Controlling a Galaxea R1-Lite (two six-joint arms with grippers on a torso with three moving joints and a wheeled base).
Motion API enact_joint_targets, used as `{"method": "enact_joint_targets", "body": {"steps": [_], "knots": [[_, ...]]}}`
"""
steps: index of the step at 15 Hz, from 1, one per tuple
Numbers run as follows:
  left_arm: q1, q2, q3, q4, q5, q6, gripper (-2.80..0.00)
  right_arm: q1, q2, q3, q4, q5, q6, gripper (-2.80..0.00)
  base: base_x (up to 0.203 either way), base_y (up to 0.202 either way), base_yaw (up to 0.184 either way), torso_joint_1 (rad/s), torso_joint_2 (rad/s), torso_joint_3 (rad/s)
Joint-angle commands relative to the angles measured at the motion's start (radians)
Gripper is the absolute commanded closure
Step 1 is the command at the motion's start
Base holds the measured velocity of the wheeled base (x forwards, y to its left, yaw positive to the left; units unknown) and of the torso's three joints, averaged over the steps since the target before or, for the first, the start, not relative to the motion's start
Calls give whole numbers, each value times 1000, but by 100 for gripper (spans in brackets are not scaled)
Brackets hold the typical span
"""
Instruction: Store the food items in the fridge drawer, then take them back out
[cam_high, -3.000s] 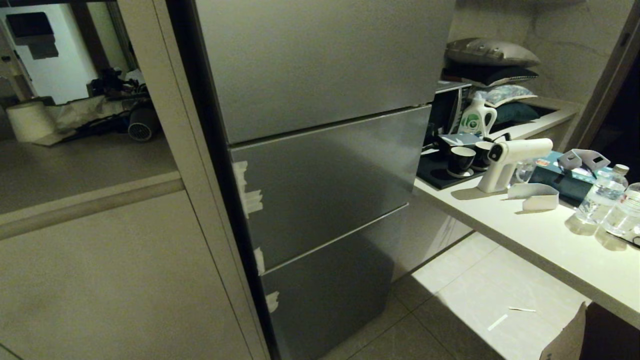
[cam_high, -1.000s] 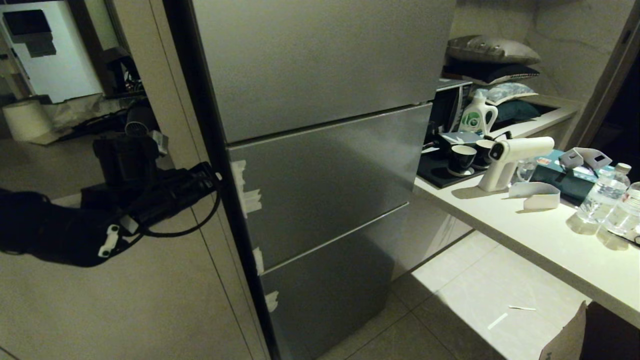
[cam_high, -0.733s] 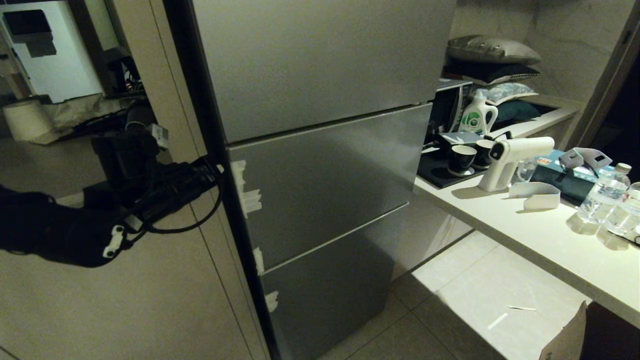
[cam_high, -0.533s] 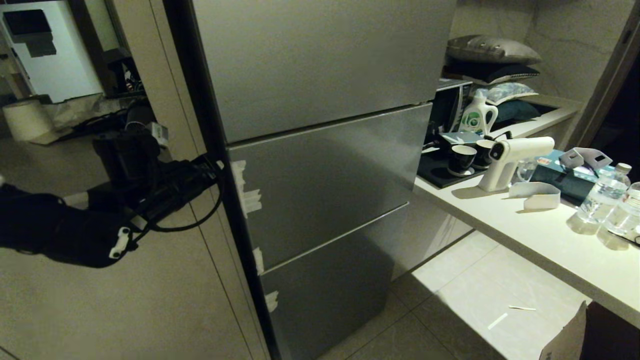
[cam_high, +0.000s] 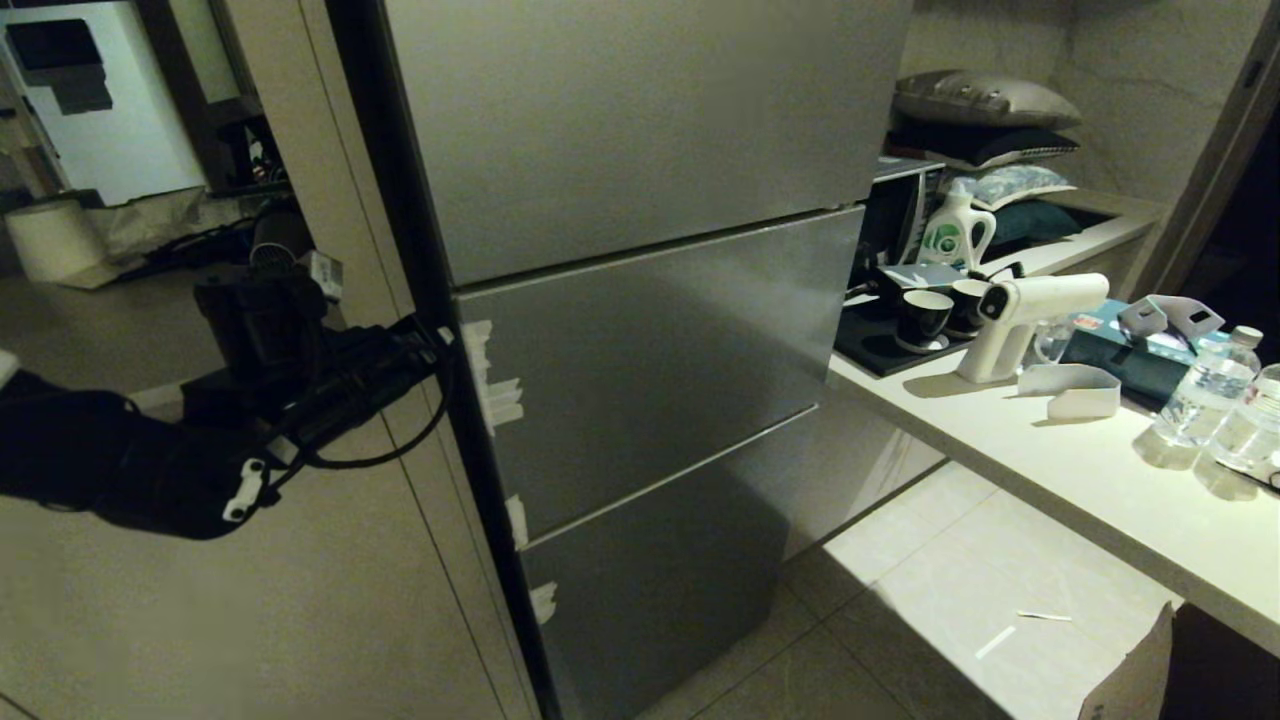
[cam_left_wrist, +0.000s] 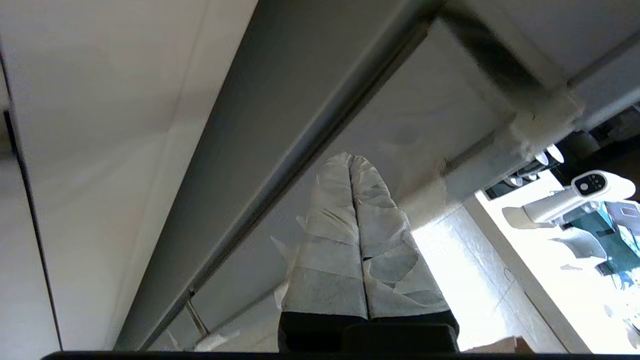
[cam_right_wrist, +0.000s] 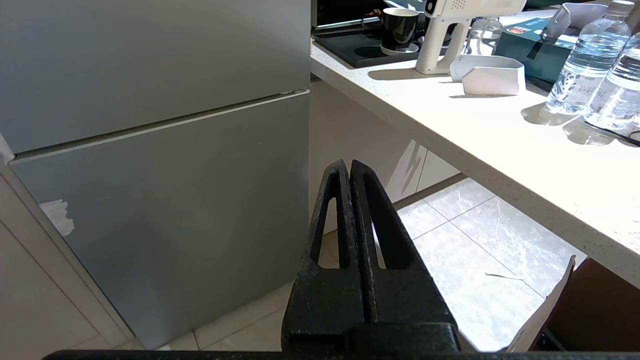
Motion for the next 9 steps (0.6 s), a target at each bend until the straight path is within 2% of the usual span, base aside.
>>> {"method": "enact_joint_targets", "body": {"steps": [1, 2, 9], "knots": [[-11, -25, 19, -4, 0, -20, 0, -1, 0, 31, -1, -1, -1, 0, 0, 0, 0, 0, 0, 0], [-23, -30, 23, -4, -4, -39, 0, -1, 0, 31, -1, 1, -1, 0, 0, 0, 0, 0, 0, 0], [-44, -21, 29, -6, -7, -45, 0, -1, 0, 31, -1, 1, -1, 0, 0, 0, 0, 0, 0, 0]]}}
